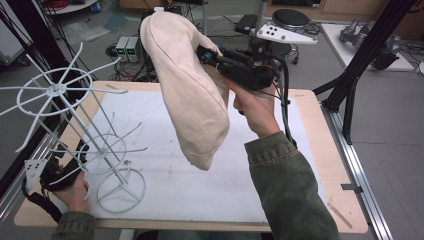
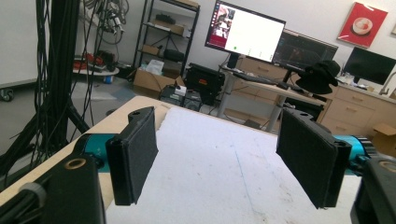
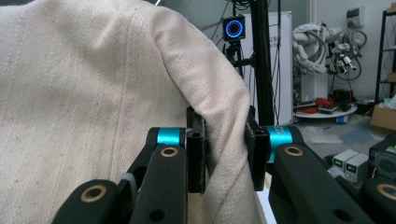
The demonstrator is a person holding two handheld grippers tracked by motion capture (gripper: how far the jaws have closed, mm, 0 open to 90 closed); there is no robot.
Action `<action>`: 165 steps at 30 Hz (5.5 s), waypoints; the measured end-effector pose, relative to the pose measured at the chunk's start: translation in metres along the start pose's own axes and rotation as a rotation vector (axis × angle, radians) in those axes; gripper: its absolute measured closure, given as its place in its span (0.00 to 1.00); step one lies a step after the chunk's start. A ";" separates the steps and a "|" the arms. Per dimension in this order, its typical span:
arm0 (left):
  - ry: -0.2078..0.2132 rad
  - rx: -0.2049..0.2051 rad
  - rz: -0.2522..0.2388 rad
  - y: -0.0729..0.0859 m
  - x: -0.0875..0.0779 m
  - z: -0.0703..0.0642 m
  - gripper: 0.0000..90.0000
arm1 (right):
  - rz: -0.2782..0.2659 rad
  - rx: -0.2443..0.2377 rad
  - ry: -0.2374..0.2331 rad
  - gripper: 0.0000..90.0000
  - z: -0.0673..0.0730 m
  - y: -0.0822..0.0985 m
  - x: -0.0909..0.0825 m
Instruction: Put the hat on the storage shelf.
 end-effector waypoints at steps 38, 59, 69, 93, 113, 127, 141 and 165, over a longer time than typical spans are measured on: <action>-0.012 -0.018 0.004 0.000 0.000 0.003 0.32 | 0.106 -0.134 -0.173 0.69 0.070 0.023 0.097; -0.019 -0.024 -0.003 -0.001 -0.003 0.006 0.32 | 0.076 -0.050 -0.152 0.27 0.060 0.037 0.084; -0.023 -0.022 0.001 -0.001 -0.003 0.007 0.32 | 0.056 -0.003 -0.163 0.22 0.052 0.039 0.073; -0.019 -0.022 0.002 0.000 -0.004 0.005 0.32 | 0.034 0.038 -0.082 0.20 0.024 0.054 0.040; -0.019 -0.022 -0.001 -0.001 -0.004 0.005 0.32 | 0.074 -0.059 0.188 0.16 -0.001 0.080 -0.016; -0.024 -0.030 -0.013 -0.002 -0.005 0.003 0.32 | 0.122 -0.136 0.344 0.12 -0.011 0.099 -0.057; -0.028 -0.031 -0.012 -0.002 -0.006 0.003 0.32 | 0.110 -0.157 0.530 0.12 -0.029 0.118 -0.119; -0.034 -0.032 -0.013 -0.003 -0.009 0.003 0.32 | 0.067 -0.249 0.836 0.12 -0.036 0.151 -0.184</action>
Point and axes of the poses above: each handheld gripper's, and its own axes: x roughly forward along the jaws, y roughly out of its underside, z roughly to its left, the point moved 2 cm from there along x, roughly forward along the jaws, and after that the axes turned 14 degrees about -z, right-handed, at the moved point
